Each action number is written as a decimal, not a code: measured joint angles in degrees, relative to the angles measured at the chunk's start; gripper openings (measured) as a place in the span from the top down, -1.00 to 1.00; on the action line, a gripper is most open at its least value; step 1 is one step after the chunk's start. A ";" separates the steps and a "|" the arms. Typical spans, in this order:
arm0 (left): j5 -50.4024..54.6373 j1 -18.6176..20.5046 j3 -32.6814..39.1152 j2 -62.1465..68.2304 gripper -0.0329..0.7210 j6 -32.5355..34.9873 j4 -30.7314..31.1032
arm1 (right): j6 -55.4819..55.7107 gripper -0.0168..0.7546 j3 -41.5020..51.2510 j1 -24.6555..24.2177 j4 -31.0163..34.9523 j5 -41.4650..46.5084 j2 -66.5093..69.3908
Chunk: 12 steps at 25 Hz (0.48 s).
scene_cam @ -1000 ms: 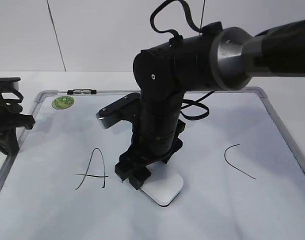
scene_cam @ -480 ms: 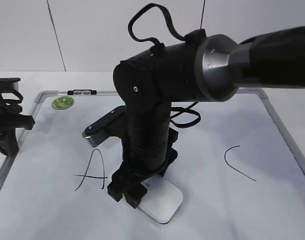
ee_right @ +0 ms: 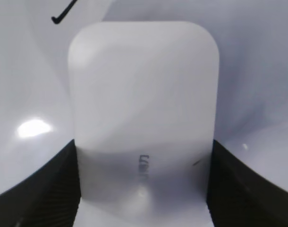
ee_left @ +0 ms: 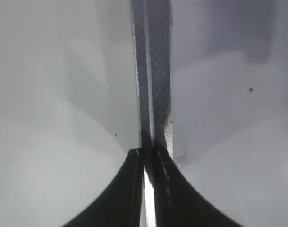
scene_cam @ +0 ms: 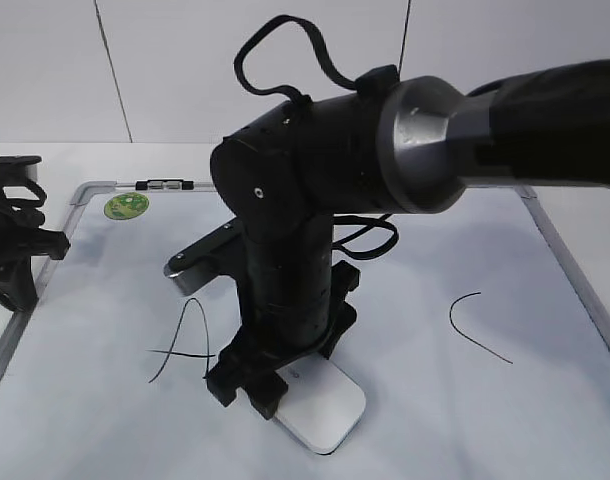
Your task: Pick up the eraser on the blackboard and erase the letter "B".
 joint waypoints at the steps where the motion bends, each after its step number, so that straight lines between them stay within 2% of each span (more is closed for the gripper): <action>1: 0.00 0.00 0.00 0.00 0.86 0.00 0.00 | 0.45 -0.48 0.00 -0.25 0.00 0.00 0.14; 7: 0.00 0.00 0.00 0.00 0.86 0.00 0.00 | 3.69 -0.48 -2.47 -3.73 1.31 1.25 1.28; 12: 0.00 0.00 0.00 0.00 0.86 0.00 0.00 | 5.11 -0.48 -8.89 -9.47 -1.11 4.60 4.51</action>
